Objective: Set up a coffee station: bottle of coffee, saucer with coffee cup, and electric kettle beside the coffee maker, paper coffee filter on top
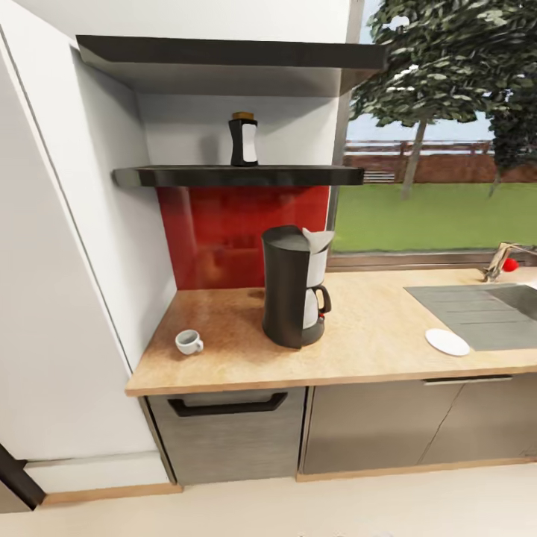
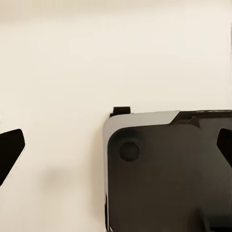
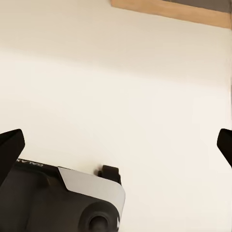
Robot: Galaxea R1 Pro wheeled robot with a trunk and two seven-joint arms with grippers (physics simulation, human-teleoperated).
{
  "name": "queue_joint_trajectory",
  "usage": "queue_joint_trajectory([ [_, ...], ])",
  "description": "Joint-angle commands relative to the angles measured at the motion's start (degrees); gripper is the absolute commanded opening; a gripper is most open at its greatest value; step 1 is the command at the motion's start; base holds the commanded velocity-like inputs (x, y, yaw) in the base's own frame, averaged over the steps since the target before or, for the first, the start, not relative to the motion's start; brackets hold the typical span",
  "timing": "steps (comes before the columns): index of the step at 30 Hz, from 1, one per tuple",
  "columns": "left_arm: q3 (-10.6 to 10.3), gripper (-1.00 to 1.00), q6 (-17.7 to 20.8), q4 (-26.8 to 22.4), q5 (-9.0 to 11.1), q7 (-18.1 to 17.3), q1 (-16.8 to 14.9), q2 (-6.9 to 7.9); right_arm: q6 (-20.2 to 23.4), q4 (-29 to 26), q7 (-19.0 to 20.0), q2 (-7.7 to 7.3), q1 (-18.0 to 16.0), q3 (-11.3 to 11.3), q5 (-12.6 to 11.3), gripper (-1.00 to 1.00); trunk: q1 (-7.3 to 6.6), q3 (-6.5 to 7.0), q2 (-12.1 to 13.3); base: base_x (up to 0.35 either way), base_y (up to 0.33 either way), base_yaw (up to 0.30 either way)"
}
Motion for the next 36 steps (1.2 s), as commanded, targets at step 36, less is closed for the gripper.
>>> queue_joint_trajectory([
  [36, -0.06, 1.00, 8.64, -58.36, 0.74, 0.03, -12.46, -3.51, -0.13, 0.08, -0.07, 0.29, -0.07, 0.46, 0.26, 1.00, 0.03, -0.13, -0.12, 0.000, 0.039, -0.047],
])
